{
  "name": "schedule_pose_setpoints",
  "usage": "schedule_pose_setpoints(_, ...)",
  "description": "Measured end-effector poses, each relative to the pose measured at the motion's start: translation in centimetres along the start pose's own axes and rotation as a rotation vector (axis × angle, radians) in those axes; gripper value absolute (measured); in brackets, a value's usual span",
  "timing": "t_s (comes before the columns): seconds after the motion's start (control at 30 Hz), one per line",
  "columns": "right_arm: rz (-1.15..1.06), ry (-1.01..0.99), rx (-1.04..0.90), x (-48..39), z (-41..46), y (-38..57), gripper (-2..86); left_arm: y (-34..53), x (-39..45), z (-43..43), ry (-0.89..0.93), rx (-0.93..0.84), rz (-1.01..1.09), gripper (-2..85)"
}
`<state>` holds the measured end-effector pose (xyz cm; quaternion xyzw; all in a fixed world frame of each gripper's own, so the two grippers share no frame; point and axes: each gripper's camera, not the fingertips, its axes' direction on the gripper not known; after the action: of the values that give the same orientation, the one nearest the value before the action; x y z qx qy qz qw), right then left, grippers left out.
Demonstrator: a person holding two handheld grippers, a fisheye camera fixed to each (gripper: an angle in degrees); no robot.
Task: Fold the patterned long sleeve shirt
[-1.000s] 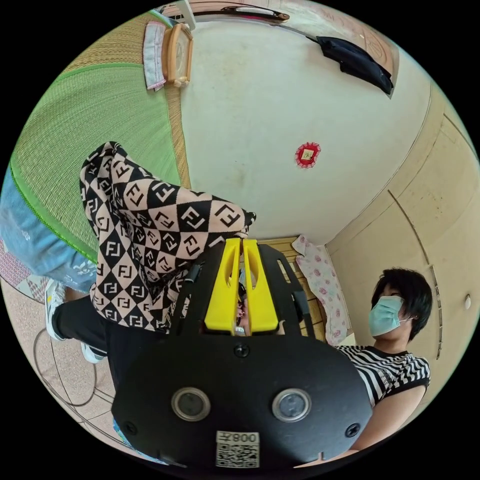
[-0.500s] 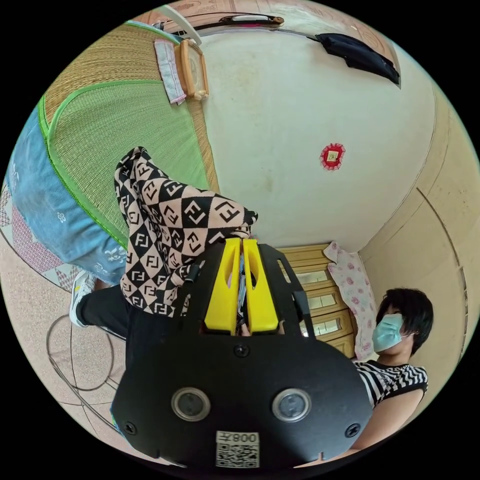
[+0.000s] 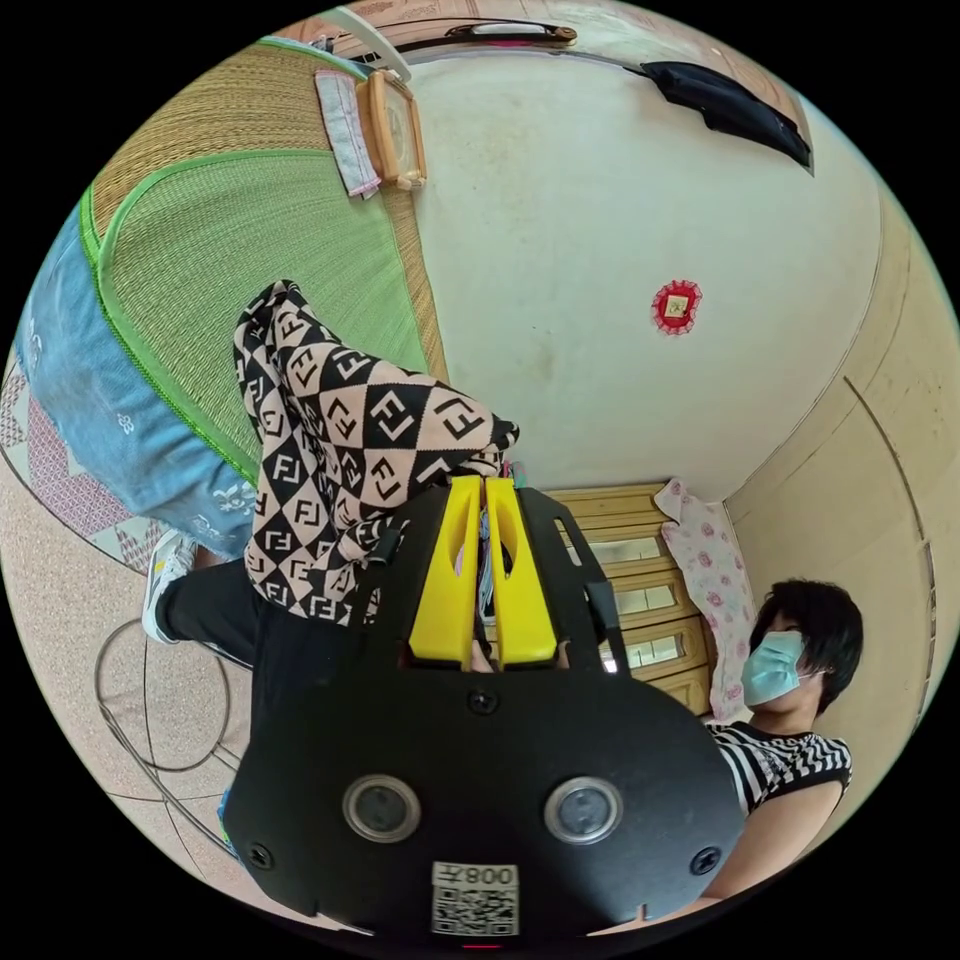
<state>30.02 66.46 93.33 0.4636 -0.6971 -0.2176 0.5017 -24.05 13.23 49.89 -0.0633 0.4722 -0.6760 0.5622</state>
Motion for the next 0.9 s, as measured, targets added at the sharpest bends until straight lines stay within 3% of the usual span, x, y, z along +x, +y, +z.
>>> schedule_pose_setpoints(0.3,-0.080,-0.071,0.056,-8.8,-1.0,0.2,2.8,2.8,1.0,0.4,0.019,0.003,-0.003,0.6)
schedule_pose_setpoints(0.9,-0.509,-0.311,0.306,-38.8,-10.6,7.8,1.0,8.3,9.5,0.0,0.221,0.001,0.183,0.6)
